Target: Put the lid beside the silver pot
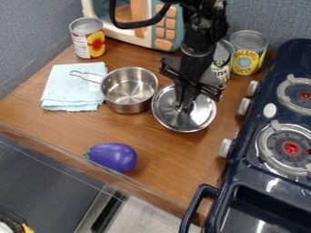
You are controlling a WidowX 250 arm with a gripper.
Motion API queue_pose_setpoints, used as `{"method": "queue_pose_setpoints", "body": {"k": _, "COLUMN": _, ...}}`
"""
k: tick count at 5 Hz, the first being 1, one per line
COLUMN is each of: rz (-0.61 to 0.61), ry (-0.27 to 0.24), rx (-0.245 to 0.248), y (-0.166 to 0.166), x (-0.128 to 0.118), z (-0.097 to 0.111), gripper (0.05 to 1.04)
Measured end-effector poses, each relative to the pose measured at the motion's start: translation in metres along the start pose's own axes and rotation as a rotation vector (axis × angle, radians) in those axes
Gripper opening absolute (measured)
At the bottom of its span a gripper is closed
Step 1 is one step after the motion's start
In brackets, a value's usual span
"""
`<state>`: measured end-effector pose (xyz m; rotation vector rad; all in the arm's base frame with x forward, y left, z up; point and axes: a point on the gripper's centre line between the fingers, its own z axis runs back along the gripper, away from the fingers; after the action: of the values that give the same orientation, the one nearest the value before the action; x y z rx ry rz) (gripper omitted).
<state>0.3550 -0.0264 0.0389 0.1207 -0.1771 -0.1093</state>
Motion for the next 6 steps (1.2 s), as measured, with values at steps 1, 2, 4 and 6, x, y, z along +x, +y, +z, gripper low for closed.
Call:
{"method": "queue_pose_setpoints", "body": {"k": 1, "rz": 0.000, "ry": 0.000, "rx": -0.013, "y": -0.002, "x": 0.000, "z": -0.001, "gripper": 0.051}}
{"method": "queue_pose_setpoints", "body": {"k": 2, "rz": 0.013, "ry": -0.007, "rx": -0.042, "y": -0.002, "x": 0.001, "z": -0.002, "gripper": 0.052}}
{"method": "queue_pose_setpoints", "body": {"k": 4, "rz": 0.012, "ry": 0.009, "rx": -0.080, "y": 0.000, "x": -0.001, "z": -0.010, "gripper": 0.075}}
{"method": "queue_pose_setpoints", "body": {"k": 6, "rz": 0.009, "ry": 0.040, "rx": -0.077, "y": 0.001, "x": -0.002, "z": -0.011, "gripper": 0.499}}
